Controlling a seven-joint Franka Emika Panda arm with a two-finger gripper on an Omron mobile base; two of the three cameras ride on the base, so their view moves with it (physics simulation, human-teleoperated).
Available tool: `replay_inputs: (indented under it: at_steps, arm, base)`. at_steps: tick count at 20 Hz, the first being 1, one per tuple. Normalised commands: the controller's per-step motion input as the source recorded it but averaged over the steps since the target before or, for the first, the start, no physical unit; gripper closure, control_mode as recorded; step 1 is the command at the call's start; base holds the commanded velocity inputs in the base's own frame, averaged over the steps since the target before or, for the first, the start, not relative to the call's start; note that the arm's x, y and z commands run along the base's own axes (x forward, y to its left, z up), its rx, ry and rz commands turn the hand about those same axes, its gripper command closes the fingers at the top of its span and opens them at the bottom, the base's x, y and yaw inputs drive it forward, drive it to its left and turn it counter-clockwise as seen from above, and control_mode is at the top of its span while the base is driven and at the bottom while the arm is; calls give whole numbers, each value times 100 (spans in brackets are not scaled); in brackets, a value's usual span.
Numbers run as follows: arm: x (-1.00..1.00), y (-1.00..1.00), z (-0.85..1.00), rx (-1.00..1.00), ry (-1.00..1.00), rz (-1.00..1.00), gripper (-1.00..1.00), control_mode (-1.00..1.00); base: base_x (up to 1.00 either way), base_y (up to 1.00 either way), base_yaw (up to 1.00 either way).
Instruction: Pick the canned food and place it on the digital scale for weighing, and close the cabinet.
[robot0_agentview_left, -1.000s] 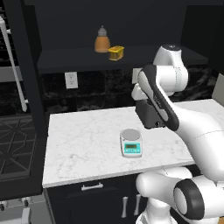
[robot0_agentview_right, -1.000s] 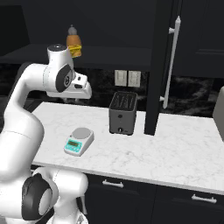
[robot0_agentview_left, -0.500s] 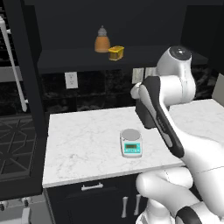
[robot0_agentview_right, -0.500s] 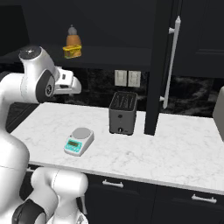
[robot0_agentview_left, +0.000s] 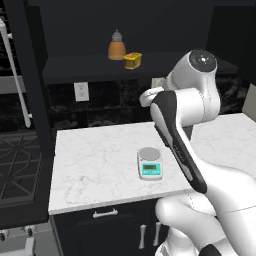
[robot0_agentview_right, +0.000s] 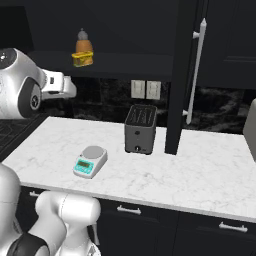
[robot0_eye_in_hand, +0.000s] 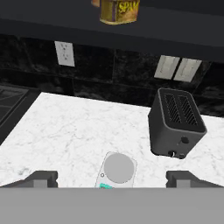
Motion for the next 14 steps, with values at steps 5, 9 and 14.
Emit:
replay_inputs:
  at_steps: [5, 9, 14]
  arm:
    - [10, 6, 48, -4, 0, 0, -100, -100]
    - [43, 14, 15, -8, -3, -6, -100, -100]
    - [50, 12, 22, -1, -11, -7, -100, -100]
  base:
    - [0, 0, 0]
    - [0, 0, 0]
    - [0, 0, 0]
